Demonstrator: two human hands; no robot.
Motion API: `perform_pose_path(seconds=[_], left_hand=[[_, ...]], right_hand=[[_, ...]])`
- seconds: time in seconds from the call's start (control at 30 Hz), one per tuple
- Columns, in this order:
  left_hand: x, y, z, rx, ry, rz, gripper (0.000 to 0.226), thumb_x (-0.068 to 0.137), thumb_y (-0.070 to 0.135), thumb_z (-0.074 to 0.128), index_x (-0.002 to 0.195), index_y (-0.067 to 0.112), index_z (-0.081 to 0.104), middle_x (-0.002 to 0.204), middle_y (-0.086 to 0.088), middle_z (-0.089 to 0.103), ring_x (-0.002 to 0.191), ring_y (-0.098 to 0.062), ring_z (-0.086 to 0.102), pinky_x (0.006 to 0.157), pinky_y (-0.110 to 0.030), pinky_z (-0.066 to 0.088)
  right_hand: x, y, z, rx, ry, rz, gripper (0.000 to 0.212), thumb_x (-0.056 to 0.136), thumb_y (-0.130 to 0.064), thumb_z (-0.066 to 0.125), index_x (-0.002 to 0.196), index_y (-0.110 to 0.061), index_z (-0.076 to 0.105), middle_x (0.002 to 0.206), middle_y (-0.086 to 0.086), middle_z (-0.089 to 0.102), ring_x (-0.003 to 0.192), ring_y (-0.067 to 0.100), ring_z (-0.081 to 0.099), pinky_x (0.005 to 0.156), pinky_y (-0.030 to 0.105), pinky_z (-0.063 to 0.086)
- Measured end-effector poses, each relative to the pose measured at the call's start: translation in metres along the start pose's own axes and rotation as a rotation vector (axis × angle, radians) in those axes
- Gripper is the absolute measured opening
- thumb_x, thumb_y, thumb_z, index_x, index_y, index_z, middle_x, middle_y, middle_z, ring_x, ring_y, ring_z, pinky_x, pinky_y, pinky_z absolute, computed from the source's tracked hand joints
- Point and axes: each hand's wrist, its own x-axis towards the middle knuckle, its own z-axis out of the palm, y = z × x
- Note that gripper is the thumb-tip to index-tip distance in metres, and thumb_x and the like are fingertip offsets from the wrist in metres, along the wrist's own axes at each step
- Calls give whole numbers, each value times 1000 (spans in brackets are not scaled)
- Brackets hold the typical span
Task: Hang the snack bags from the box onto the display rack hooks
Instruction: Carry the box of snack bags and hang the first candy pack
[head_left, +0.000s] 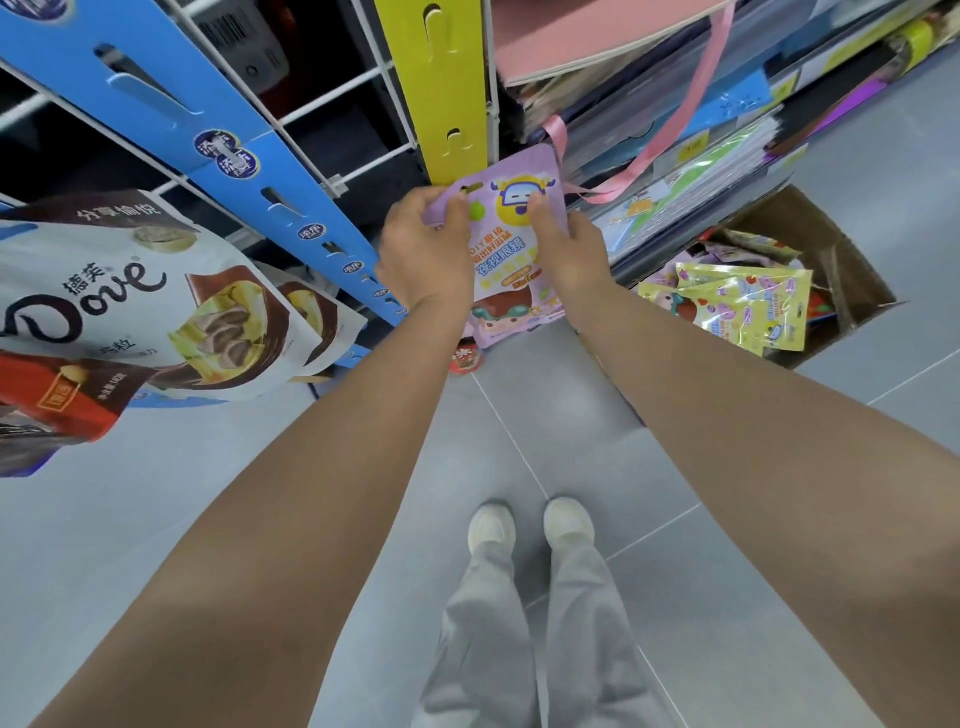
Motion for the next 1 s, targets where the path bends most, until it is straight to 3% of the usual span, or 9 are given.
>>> perform_pose_path(seconds=[0.13,0.23,0.33,0.4,0.53,0.67,0.77,0.83,1.0], left_hand=[[0,6,1,-21,-26,-66,7,83,36,63,84,29,64,99,4,68,95,-17,62,91,-45,46],[3,16,4,-75,-61,-238,15,73,40,62,68,28,56,91,3,70,94,-22,64,94,-45,43],[14,21,7,-148,-98,-372,18,55,39,54,59,21,55,78,-3,70,90,-31,66,86,-56,50],[17,20,6,-169,-145,-442,23,51,36,54,64,17,56,79,-8,69,88,-35,66,84,-56,52],[12,21,0,-113,-175,-384,29,55,41,53,65,15,55,81,-10,66,93,-36,64,85,-51,53],[0,12,-3,-58,-122,-224,35,78,35,60,96,10,43,102,-5,49,105,-27,52,82,-35,45],[-9,-1,-5,46,-127,-44,40,82,26,63,111,4,46,112,-8,47,112,-26,44,90,-36,42],[-11,-9,-6,98,-159,52,50,81,19,64,123,1,44,123,-14,47,119,-28,40,98,-39,38],[-27,-21,-19,232,-243,168,73,84,15,62,144,0,22,151,-17,22,143,-29,13,118,-41,19]], right_hand=[[4,-1,2,-15,-6,-8,42,87,-53,50,101,-14,58,108,8,66,100,24,63,93,44,51],[7,-7,3,-35,-1,-22,48,88,-52,50,108,-10,61,105,7,67,98,22,63,92,40,51],[13,-8,2,-79,-6,-47,41,91,-49,49,96,-10,60,85,1,61,86,18,58,82,32,50],[12,-7,1,-111,-31,-42,36,92,-46,50,78,-13,57,71,1,56,77,19,54,74,31,46],[16,0,0,-85,-28,-21,52,89,-49,54,94,1,66,95,21,68,87,30,66,83,42,54],[19,6,1,-176,-74,104,47,90,-52,49,62,-15,44,66,1,47,75,22,49,60,27,39],[18,7,0,-286,-174,150,51,94,-53,40,95,-7,60,93,7,57,92,25,51,71,24,36],[18,5,0,-323,-203,163,57,96,-51,36,125,-4,53,126,13,54,114,27,50,84,25,34],[10,-7,-6,-313,-175,173,55,98,-44,36,133,-3,46,136,13,49,124,28,47,96,28,37]])
